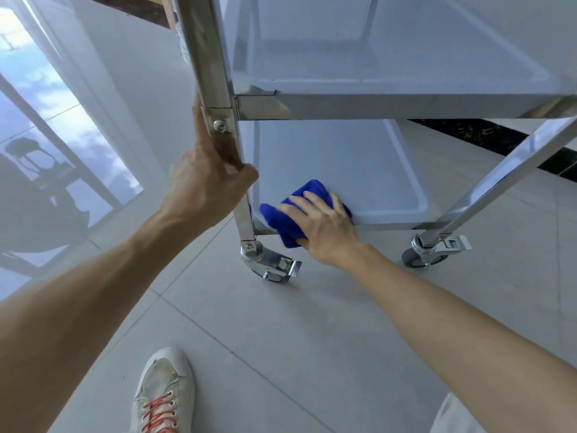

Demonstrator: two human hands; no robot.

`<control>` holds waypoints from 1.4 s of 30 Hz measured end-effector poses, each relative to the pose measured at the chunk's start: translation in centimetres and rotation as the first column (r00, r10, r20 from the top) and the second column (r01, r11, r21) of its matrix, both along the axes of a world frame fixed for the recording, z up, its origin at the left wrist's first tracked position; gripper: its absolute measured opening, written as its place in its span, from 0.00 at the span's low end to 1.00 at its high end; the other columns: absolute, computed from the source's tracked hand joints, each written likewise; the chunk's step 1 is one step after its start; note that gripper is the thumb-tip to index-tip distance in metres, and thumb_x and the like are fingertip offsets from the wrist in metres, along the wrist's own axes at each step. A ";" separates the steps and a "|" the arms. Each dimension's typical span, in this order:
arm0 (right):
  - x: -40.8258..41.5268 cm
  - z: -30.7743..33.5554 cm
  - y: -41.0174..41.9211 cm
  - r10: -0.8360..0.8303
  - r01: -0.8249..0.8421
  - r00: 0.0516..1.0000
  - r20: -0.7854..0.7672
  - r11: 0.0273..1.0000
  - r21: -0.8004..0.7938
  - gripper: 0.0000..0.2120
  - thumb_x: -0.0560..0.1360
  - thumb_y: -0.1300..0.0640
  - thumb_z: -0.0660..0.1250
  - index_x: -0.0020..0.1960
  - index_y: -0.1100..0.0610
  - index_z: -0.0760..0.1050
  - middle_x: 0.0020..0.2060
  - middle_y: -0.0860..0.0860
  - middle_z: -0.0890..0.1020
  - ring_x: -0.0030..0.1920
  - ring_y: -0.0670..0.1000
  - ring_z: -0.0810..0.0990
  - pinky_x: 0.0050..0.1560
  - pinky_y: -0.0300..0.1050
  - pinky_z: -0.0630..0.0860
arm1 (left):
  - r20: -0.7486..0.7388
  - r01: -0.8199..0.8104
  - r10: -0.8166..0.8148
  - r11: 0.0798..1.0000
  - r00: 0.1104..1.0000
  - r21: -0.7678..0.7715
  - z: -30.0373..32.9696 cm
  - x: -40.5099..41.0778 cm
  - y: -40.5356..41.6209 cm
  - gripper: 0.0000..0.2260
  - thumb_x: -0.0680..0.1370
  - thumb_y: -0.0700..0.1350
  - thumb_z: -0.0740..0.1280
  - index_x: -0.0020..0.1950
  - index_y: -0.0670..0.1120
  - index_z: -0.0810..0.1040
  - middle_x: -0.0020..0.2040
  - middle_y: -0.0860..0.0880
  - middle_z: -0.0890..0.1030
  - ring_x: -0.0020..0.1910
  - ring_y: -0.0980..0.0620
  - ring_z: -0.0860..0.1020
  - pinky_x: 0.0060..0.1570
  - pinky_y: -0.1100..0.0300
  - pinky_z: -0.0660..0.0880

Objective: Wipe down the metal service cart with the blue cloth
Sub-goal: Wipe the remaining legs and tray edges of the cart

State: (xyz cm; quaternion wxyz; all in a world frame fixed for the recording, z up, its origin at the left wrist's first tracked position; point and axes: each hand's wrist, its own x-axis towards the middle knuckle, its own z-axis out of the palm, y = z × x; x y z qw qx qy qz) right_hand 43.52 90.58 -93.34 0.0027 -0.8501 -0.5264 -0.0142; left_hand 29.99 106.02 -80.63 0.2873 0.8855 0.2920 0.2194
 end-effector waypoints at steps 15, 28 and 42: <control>-0.8 -0.2 3.0 -0.088 0.087 0.996 -0.015 0.995 -0.050 0.36 0.76 0.41 0.67 0.78 0.46 0.56 0.78 0.52 0.60 0.77 0.59 0.56 0.73 0.72 0.51 | -0.056 0.013 -0.018 0.996 0.998 -0.089 0.5 0.3 0.5 0.18 0.75 0.48 0.67 0.63 0.43 0.73 0.36 0.57 0.80 0.36 0.47 0.83 0.48 0.45 0.80; 7.1 -0.1 -8.2 -0.280 0.295 0.955 0.096 0.928 -0.229 0.41 0.78 0.51 0.68 0.81 0.48 0.44 0.80 0.56 0.52 0.80 0.60 0.50 0.77 0.65 0.50 | -0.059 0.043 -0.051 0.990 0.997 -0.132 -0.6 0.0 3.3 0.15 0.75 0.49 0.70 0.58 0.44 0.74 0.45 0.50 0.83 0.29 0.53 0.82 0.34 0.56 0.80; 5.3 4.2 -12.0 -0.237 0.332 0.811 -0.535 0.939 0.086 0.26 0.76 0.67 0.65 0.68 0.44 0.70 0.58 0.41 0.78 0.63 0.49 0.74 0.63 0.49 0.72 | -0.301 0.058 -0.024 0.993 0.953 0.104 1.0 -1.7 4.1 0.31 0.70 0.69 0.64 0.65 0.54 0.62 0.51 0.49 0.82 0.31 0.48 0.80 0.34 0.52 0.79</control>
